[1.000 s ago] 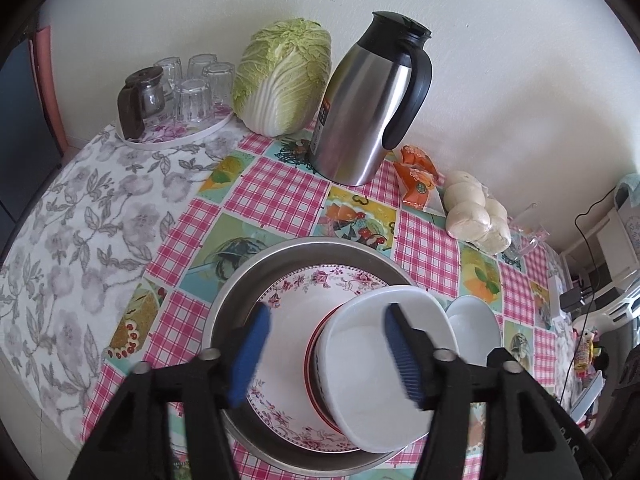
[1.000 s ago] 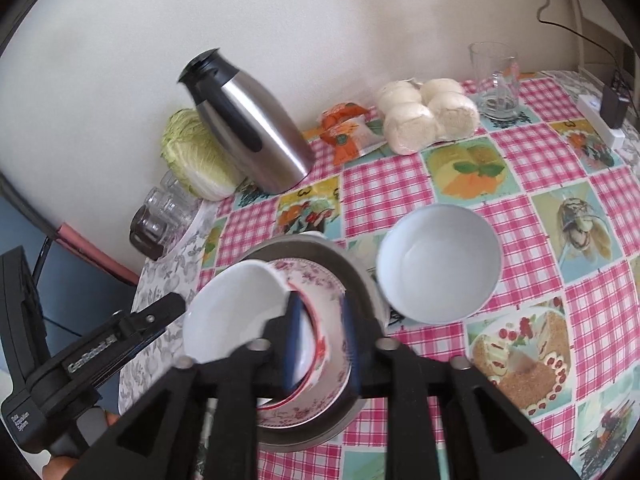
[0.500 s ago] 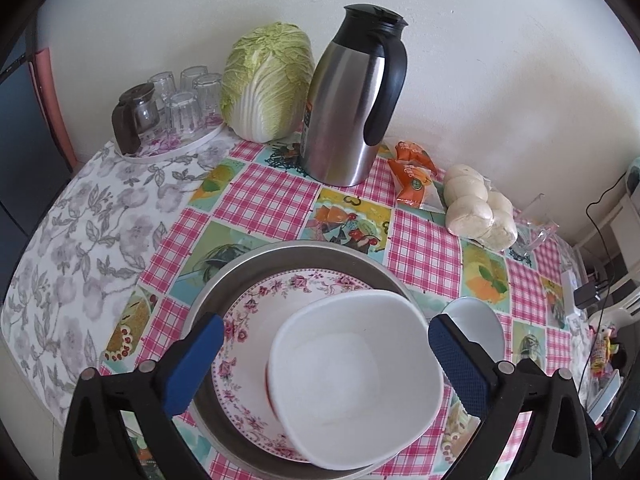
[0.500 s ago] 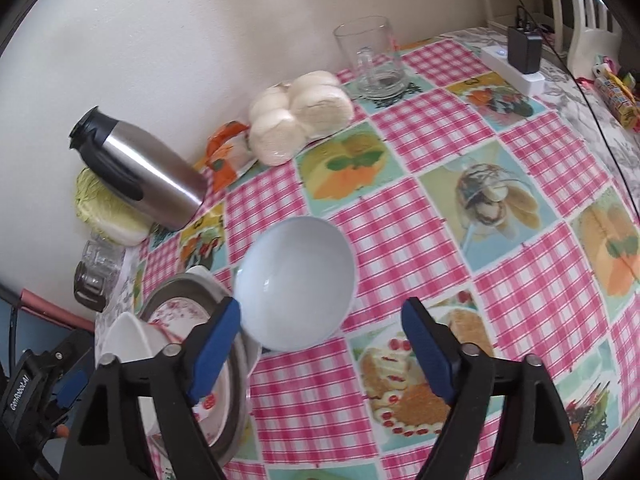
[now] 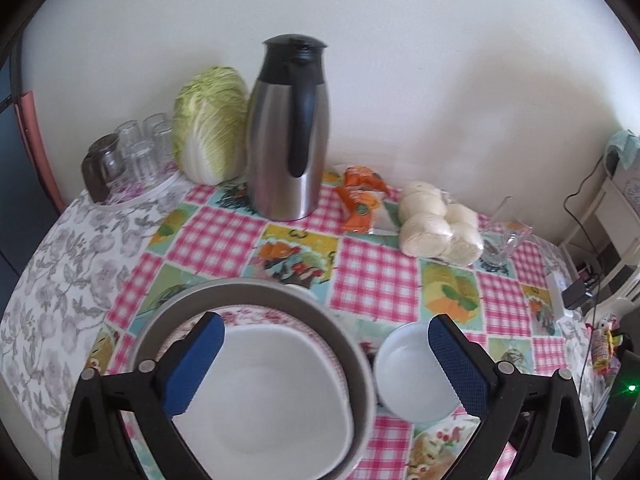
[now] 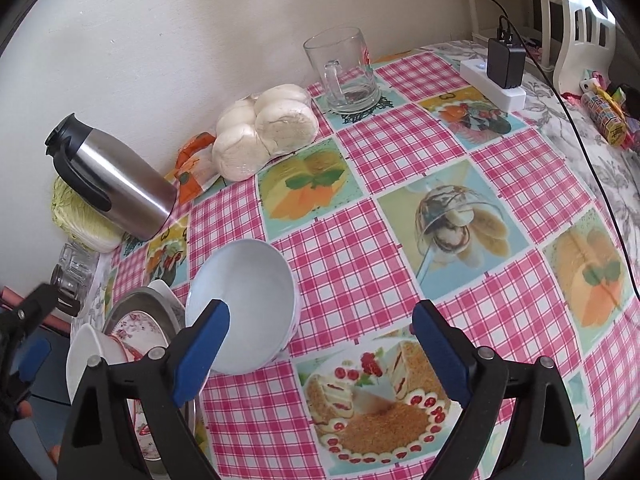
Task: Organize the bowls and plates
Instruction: 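Move the right gripper over to the pale blue round bowl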
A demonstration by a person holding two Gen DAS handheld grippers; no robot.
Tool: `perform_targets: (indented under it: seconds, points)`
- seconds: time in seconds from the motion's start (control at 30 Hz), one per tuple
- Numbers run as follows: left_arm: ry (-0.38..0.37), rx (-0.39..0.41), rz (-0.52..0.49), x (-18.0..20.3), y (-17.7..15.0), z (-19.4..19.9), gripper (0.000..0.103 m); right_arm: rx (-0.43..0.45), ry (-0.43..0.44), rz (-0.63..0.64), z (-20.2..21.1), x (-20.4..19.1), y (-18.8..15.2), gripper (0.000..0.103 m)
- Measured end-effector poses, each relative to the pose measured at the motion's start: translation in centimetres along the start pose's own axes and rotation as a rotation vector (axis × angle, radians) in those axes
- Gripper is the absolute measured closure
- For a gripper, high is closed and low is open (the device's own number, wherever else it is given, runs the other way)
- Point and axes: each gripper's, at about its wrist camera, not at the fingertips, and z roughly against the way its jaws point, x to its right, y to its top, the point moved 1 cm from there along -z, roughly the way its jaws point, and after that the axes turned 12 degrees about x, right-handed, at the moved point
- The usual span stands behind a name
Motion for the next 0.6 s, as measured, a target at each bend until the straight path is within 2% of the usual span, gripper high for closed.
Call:
perform_targets:
  seconds: [0.17, 0.33, 0.6]
  points:
    - [-0.041, -0.011, -0.049, 2.9, -0.5, -1.4, 0.0, -0.005, 0.002, 0.009, -0.6, 0.4, 0.0, 0.01]
    - [-0.125, -0.057, -0.095, 5.7, -1.2, -3.1, 0.0, -0.022, -0.001, 0.007, -1.5, 1.0, -0.1, 0.01]
    - [-0.151, -0.064, -0.158, 8.0, -2.5, -4.8, 0.0, -0.069, 0.012, 0.02, -3.6, 1.0, -0.7, 0.01]
